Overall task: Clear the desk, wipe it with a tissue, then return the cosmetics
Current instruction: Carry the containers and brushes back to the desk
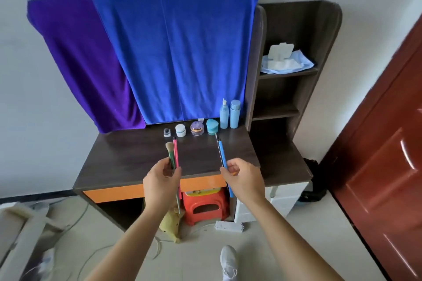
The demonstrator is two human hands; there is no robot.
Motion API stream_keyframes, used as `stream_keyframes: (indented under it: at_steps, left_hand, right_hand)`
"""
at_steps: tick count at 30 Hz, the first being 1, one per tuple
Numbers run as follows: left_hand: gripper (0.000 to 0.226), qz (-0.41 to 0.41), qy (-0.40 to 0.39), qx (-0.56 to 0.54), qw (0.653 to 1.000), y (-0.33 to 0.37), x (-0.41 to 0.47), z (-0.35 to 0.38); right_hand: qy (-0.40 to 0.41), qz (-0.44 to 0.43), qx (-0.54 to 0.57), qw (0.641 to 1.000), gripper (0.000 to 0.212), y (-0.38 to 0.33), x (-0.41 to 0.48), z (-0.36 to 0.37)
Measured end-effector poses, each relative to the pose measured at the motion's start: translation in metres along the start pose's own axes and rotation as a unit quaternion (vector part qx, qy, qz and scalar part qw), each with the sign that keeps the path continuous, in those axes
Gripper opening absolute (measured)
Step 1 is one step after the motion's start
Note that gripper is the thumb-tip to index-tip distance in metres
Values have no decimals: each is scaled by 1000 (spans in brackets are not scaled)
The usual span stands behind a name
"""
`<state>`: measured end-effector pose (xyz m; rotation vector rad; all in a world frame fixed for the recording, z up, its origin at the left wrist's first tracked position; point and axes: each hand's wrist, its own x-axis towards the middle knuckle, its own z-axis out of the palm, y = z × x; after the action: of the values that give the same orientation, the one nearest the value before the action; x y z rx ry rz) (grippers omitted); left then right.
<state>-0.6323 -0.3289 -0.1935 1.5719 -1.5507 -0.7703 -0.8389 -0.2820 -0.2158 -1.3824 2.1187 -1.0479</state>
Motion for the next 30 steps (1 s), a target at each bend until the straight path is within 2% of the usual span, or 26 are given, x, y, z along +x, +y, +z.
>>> stream_keyframes:
  at_steps: [10, 15, 18, 21, 24, 30]
  left_hand:
    - [17, -69, 17, 67, 995, -15, 175, 43]
    - [14, -113, 2, 85, 990, -42, 228, 53]
    - [13, -139, -24, 84, 986, -63, 260, 62]
    - [22, -168, -64, 81, 980, -86, 290, 76]
    - [24, -169, -113, 88, 975, -107, 318, 89]
    - [11, -154, -200, 151, 956, -153, 363, 125]
  right_hand:
    - [-85, 25, 19, 996, 11, -22, 188, 77]
    - [-130, 45, 3, 990, 10, -31, 241, 122]
    - [-145, 73, -11, 987, 12, -32, 260, 151]
    - [-149, 108, -33, 982, 14, -28, 274, 174]
    - [-133, 153, -54, 978, 12, -28, 281, 193]
    - [-116, 224, -64, 966, 17, -14, 296, 240]
